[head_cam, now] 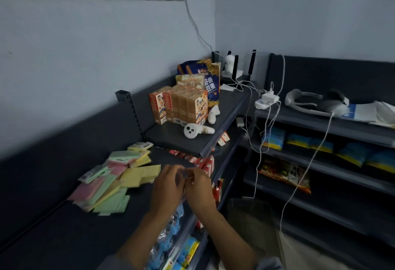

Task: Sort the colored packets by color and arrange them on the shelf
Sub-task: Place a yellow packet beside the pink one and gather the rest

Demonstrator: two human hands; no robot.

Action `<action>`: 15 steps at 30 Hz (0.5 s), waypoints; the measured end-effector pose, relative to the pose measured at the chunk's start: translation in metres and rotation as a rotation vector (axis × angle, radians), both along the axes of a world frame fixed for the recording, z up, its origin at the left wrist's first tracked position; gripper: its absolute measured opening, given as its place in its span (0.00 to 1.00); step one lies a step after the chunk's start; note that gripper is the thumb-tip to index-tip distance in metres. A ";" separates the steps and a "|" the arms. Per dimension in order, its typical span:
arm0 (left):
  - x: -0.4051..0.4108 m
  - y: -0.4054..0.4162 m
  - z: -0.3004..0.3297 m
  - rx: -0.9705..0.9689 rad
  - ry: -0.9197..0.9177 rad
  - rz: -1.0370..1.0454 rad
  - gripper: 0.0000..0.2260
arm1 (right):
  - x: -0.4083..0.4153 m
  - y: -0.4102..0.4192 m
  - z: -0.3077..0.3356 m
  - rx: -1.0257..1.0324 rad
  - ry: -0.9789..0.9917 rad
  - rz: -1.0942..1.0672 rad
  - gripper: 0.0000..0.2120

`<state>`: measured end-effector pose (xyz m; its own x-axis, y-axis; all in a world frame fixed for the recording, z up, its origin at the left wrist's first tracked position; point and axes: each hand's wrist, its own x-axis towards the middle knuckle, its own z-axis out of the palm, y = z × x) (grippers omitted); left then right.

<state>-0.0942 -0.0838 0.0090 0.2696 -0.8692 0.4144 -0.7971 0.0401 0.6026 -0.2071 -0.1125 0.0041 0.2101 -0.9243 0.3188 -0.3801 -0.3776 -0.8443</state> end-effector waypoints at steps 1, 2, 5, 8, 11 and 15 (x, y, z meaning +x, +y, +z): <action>0.009 -0.009 -0.003 0.001 -0.004 0.017 0.09 | 0.009 -0.010 0.000 -0.006 0.010 0.013 0.09; 0.019 -0.018 -0.005 0.000 -0.009 0.037 0.09 | 0.018 -0.020 -0.002 0.008 0.017 0.024 0.09; 0.041 -0.041 -0.010 -0.010 -0.001 0.081 0.09 | 0.041 -0.044 -0.003 0.038 0.071 0.058 0.09; 0.057 -0.058 -0.015 -0.011 0.008 0.099 0.08 | 0.055 -0.063 -0.002 0.051 0.100 0.080 0.10; 0.072 -0.066 -0.022 0.004 0.011 0.126 0.09 | 0.071 -0.074 -0.004 0.089 0.113 0.121 0.10; 0.099 -0.068 -0.025 0.026 0.021 0.199 0.11 | 0.099 -0.083 -0.008 0.203 0.184 0.188 0.08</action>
<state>0.0048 -0.1514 -0.0157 0.4451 -0.8084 0.3851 -0.7751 -0.1324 0.6178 -0.1081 -0.1957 -0.0042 0.4203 -0.9044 0.0730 -0.4725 -0.2869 -0.8333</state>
